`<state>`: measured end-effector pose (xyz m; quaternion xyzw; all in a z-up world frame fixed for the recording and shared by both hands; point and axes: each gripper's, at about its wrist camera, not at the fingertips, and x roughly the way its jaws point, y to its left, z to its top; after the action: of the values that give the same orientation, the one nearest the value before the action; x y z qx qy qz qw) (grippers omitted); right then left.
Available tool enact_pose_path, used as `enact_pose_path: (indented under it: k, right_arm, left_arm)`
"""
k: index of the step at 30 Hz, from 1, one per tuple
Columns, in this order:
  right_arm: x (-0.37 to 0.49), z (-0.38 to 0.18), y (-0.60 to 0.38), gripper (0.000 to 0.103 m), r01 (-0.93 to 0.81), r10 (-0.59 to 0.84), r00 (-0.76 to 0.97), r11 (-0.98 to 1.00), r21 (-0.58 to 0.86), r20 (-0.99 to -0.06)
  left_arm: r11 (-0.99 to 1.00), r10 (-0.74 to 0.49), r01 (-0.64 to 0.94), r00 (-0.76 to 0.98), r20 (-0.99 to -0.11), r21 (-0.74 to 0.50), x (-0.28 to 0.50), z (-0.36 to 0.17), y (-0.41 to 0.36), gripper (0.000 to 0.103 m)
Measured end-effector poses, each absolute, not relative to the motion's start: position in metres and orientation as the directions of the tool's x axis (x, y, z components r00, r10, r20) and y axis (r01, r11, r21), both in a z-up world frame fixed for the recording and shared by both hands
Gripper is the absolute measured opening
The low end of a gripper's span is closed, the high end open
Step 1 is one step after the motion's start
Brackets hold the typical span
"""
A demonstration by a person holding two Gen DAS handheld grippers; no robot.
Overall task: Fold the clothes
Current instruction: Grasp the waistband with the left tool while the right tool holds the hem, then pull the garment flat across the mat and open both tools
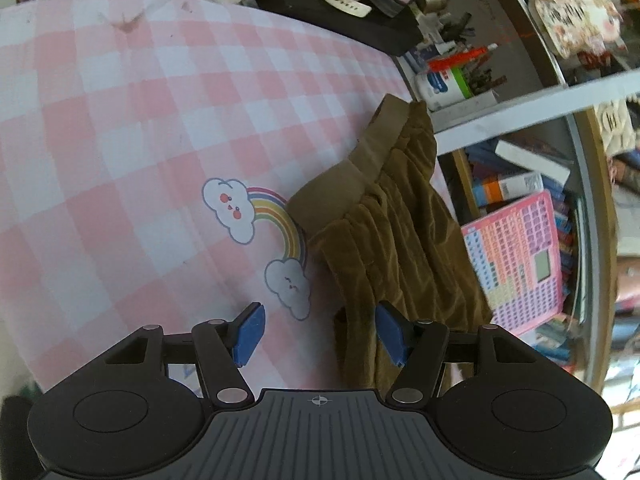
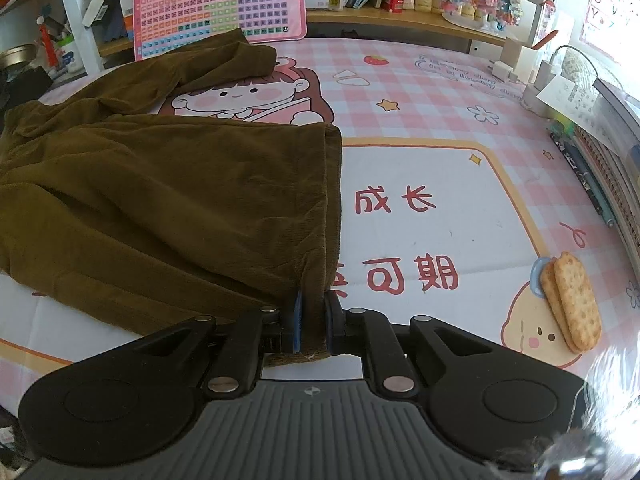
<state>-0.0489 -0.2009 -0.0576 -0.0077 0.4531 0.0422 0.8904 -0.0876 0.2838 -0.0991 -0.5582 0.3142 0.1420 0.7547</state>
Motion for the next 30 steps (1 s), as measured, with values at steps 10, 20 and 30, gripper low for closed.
enact_pose_path:
  k: [10, 20, 30]
  right_arm:
    - [-0.05, -0.058, -0.198, 0.011, -0.082, 0.056, 0.588, 0.997, 0.01, -0.807]
    - [-0.051, -0.057, -0.193, 0.011, -0.069, 0.072, 0.576, 0.997, 0.039, -0.814]
    - [-0.051, -0.058, -0.19, 0.011, -0.063, 0.061, 0.574, 0.998, 0.03, -0.817]
  left_arm:
    - [0.179, -0.051, -0.552, 0.821, -0.568, -0.814, -0.052, -0.098, 0.301, 0.018]
    - [0.664, 0.057, -0.523, 0.748, -0.661, -0.535, -0.07, -0.053, 0.299, 0.013]
    - [0.312, -0.062, -0.549, 0.802, -0.593, -0.775, -0.092, -0.11, 0.326, 0.03]
